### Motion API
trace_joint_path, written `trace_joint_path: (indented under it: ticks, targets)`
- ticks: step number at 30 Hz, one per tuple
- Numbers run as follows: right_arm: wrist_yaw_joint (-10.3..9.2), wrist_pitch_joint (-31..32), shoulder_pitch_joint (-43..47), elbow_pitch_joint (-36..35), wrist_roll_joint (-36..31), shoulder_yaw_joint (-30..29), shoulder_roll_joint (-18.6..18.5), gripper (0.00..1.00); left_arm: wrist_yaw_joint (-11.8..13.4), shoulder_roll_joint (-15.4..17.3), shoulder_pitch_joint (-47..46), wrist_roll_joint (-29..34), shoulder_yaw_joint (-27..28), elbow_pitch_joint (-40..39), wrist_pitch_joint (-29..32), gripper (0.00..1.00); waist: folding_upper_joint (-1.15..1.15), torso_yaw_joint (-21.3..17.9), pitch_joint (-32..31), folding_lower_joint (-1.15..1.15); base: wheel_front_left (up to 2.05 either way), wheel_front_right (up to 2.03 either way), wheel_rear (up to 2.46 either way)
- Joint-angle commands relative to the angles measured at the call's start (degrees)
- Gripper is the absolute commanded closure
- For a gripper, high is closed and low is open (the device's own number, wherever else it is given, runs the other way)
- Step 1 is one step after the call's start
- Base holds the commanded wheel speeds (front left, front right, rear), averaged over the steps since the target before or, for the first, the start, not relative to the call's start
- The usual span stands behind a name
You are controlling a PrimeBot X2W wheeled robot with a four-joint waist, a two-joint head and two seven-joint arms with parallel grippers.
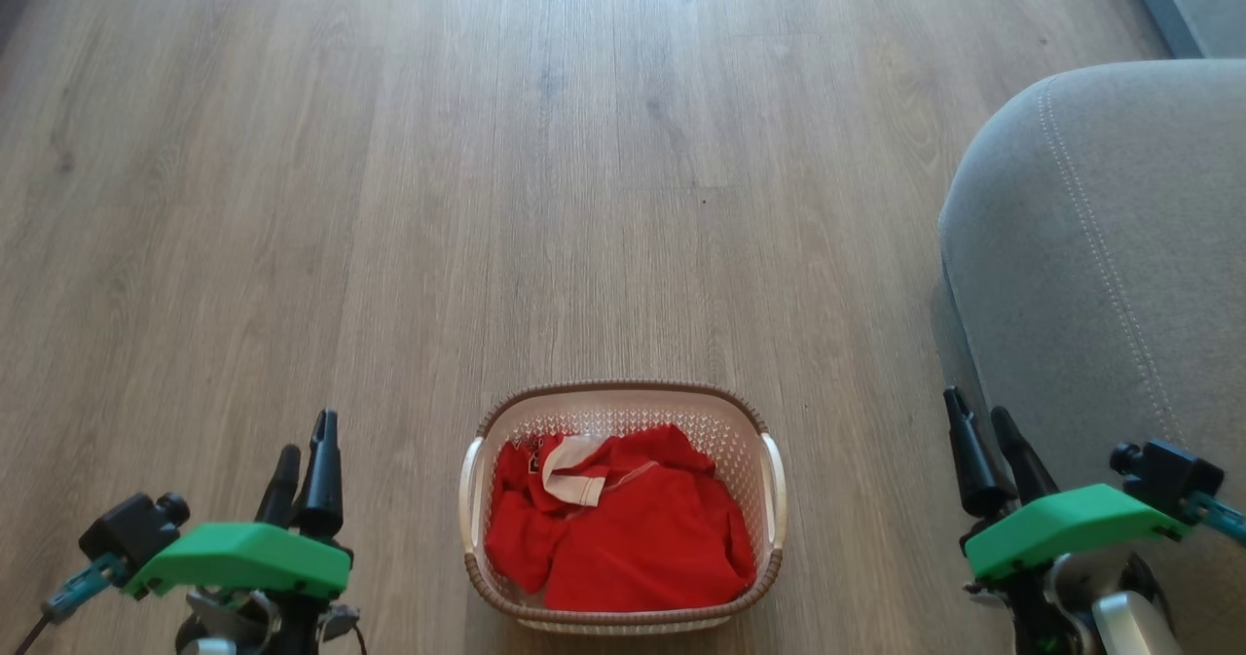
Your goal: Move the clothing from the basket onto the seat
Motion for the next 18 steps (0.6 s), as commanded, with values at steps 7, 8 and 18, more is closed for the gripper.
trace_joint_path:
  ticks: [7, 8, 18]
  targets:
    - [-0.01, -1.91, -3.76, -0.91, -6.64, 1.25, -1.1, 0.0, 0.8, 0.55, -2.42, 6.2, 0.31, -2.62, -1.97, 0.0, 0.0, -0.03, -0.02, 0.0, 0.0, 0.0, 0.0]
    - [-0.01, -2.08, -3.79, -0.76, -7.33, 1.22, -1.07, 0.0, 0.87, 0.56, -2.39, 6.9, 0.28, -2.67, -2.14, 0.0, 0.0, -0.05, -0.05, 0.0, 0.0, 0.0, 0.0]
    - [-0.01, -3.77, -4.02, 0.61, -14.29, 1.53, -0.96, 0.0, 1.59, 0.6, -2.28, 14.22, -0.09, -3.34, -3.81, 0.0, 0.0, -0.13, -0.03, 0.0, 0.0, 0.0, 0.0]
